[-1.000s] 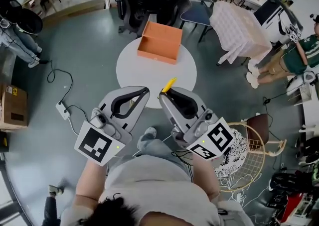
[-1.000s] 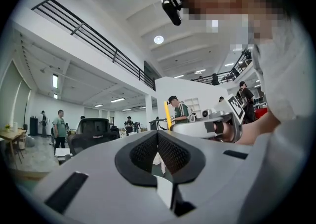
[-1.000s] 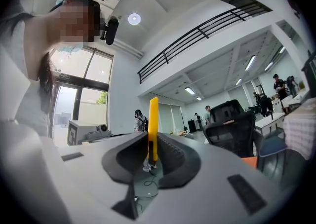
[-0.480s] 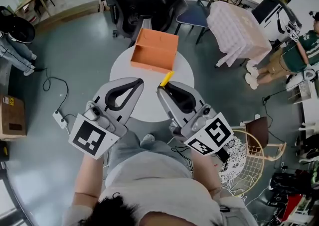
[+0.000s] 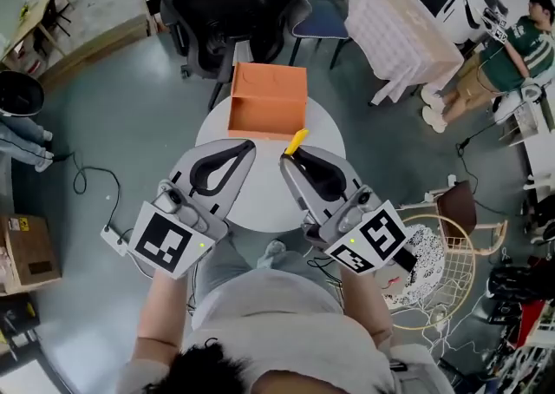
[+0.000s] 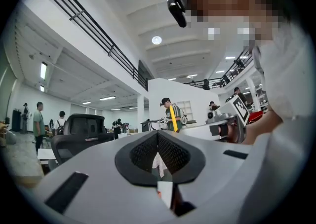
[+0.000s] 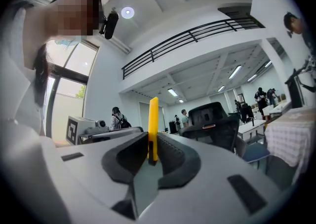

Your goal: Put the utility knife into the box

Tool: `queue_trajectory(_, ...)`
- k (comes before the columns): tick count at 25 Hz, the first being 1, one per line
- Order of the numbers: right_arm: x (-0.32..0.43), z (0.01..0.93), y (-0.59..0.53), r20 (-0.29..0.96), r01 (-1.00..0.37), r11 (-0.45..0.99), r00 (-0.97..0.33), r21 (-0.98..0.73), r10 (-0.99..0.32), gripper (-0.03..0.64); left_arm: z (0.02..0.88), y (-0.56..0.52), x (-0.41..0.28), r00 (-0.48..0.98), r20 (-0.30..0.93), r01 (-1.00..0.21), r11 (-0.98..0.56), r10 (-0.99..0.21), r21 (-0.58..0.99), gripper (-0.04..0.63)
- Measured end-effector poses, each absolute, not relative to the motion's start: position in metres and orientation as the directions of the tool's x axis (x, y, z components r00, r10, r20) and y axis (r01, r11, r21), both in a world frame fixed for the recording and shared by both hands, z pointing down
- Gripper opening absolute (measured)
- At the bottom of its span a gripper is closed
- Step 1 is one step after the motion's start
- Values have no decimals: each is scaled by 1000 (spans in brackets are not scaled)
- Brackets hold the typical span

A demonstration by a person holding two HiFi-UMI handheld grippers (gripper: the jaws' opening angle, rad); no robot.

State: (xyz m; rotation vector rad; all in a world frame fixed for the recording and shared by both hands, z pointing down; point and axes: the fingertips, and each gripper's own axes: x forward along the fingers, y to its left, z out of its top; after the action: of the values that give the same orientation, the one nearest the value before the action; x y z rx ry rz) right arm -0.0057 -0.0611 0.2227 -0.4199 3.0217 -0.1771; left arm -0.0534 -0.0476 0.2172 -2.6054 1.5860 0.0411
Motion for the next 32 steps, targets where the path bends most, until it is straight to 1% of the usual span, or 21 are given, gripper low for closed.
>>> queue_trajectory(8,-63,231,-106,-65,-462,872,-877,-162,-477,63,227,-98,-121,604,-37,-797,-602,-796,-51,9)
queue_trajectory(11,-71,234,-115,-66,-524,835,-839,-171,-540,63,229,-110,-134,652,-26,-757,-650,-757,-56,9)
queue_trajectory(21,-73,251,-117,-80,-687,702,-702,-185,-708,63,243,-127,-138,788,-13,-614,-785,-615,-79,9)
queue_trajectory(26,-76,251,-134,-53,-744,642,-645,-184,-763,63,248,-148,-136,839,-4,-543,-838,-544,-50,9)
queue_trajectory(32,-63,257,-136,-16,-780,598,-606,-187,-795,63,253,-153,-120,866,6,-499,-866,-500,-26,9)
